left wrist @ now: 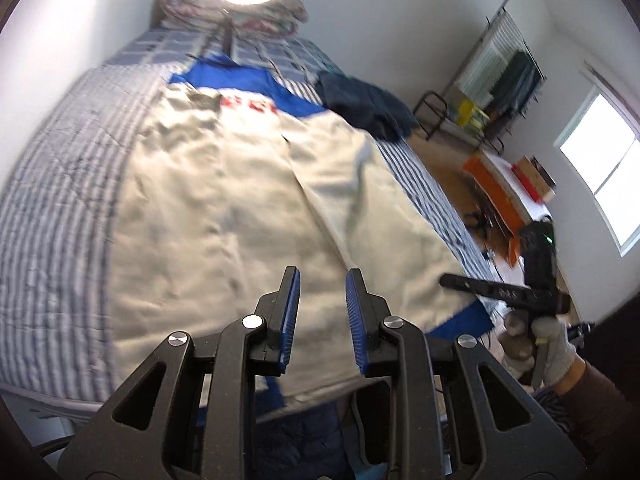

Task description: Fold large clothes

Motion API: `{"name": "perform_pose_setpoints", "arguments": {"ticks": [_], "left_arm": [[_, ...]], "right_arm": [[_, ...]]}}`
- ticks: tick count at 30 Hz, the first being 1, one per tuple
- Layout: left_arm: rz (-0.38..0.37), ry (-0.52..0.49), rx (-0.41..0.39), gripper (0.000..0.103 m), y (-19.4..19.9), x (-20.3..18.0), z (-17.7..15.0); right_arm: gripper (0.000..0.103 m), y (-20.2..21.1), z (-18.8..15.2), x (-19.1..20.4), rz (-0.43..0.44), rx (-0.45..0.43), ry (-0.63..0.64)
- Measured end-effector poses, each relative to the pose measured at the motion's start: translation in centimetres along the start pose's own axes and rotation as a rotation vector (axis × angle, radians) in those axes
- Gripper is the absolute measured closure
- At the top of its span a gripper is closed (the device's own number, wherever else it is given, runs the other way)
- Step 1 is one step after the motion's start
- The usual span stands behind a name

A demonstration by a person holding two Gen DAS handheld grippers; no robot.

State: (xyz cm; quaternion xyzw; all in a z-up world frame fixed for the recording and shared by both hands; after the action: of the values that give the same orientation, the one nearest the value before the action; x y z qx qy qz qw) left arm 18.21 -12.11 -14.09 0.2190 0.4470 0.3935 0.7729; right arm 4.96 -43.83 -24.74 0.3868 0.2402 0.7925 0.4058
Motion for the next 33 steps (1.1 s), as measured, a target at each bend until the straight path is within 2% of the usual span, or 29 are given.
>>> {"name": "perform_pose_setpoints", "arguments": {"ticks": [3, 8, 15, 23, 27, 28, 29, 30, 32, 33], "left_arm": [[-0.001, 0.039, -0.039, 0.08, 1.3, 1.3, 1.0], [-0.005, 0.103, -0.074, 0.08, 2.4, 3.2, 2.0], [0.004, 0.182, -0.091, 0.08, 2.6, 6.1, 2.8], [0.024, 0.268, -0.088, 0.08, 2.2, 9.3, 3.1], [0.026, 0.289, -0.053, 0.08, 1.0, 9.9, 2.8], [0.023, 0.283, -0.044, 0.08, 0.6, 9.8, 2.7], [0.022, 0.28, -0.039, 0.08, 0.3, 9.7, 2.7], [0.021, 0.278, -0.031, 0.075, -0.1, 9.5, 2.6], [-0.003, 0.283, -0.01, 0.063, -1.0, 9.2, 2.3], [-0.014, 0.288, 0.005, 0.062, -1.5, 9.1, 2.1]], "right_arm": [[0.098, -0.2, 1.3, 3.2, -0.024, -0.005, 0.106], [0.099, -2.2, 3.1, 8.1, -0.046, 0.039, 0.271], [0.099, -8.2, 4.5, 14.1, -0.047, 0.154, 0.453], [0.099, -16.5, 2.6, 16.5, -0.026, 0.33, 0.528], [0.097, -17.1, 2.6, 15.9, 0.011, 0.348, 0.502], [0.091, -16.9, 2.8, 15.8, 0.03, 0.349, 0.49], [0.08, -16.3, 2.9, 15.6, 0.051, 0.343, 0.477], [0.067, -15.7, 3.1, 15.5, 0.076, 0.331, 0.471], [0.064, -13.8, 3.3, 15.5, 0.11, 0.302, 0.479], [0.064, -12.7, 3.5, 15.5, 0.128, 0.284, 0.478]]}}
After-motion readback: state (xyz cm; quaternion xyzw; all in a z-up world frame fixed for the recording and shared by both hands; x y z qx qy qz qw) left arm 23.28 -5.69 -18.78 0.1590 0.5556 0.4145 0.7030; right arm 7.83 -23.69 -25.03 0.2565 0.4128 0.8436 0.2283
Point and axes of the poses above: each gripper's, at about its wrist camera, not at the fingertips, and y roughly against the way its jaws point, x to its left, z to its top, the point moved 2 cm from there along -y, roughly the way its jaws point, and after that the axes turned 13 degrees about y, right-handed, at the moved point
